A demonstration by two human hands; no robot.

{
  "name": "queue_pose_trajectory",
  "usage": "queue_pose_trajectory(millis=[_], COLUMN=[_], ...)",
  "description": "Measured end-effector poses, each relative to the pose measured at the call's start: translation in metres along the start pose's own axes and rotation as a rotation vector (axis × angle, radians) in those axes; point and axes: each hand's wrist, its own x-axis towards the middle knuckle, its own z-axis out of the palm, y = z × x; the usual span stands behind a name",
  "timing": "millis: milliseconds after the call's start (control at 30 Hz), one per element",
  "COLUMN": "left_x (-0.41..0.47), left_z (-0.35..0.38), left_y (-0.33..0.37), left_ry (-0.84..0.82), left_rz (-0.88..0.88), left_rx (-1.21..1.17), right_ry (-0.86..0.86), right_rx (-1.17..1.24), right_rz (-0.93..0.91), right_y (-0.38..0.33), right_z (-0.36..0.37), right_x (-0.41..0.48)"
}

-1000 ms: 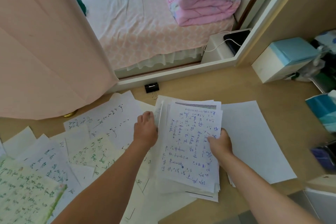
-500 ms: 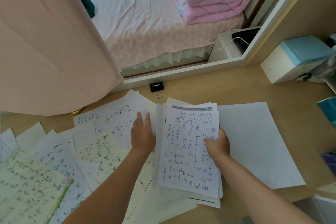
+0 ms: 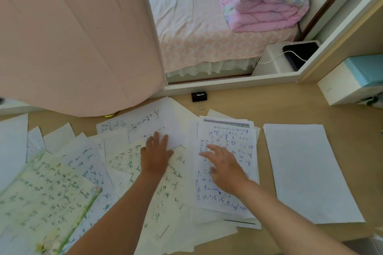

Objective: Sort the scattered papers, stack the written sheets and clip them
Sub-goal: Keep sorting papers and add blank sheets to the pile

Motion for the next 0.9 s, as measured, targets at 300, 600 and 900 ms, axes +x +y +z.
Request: queue_pose_trajectory(millis=[300,600,900], left_x=[0.004,-0.024,-0.034], left_z=[-0.016,-0.065,-0.04], left_y=[-0.03,-0.014,-0.123], left_ry=[0.2,-0.121,0.008], left_rz=[0.141,-0.053,-0.135], left_rx=[-0.074,-1.143,-0.547], right_ry=[-0.197,-0.117,0.174], right_rx=[-0.184,1.0,0.834], right_rz=[0.009,0.35,0.76], right_y=[-0.053,-0.114,-0.1], right_z=[0.039,0.032,0.039], right_x=[0.032,0.068,0.073])
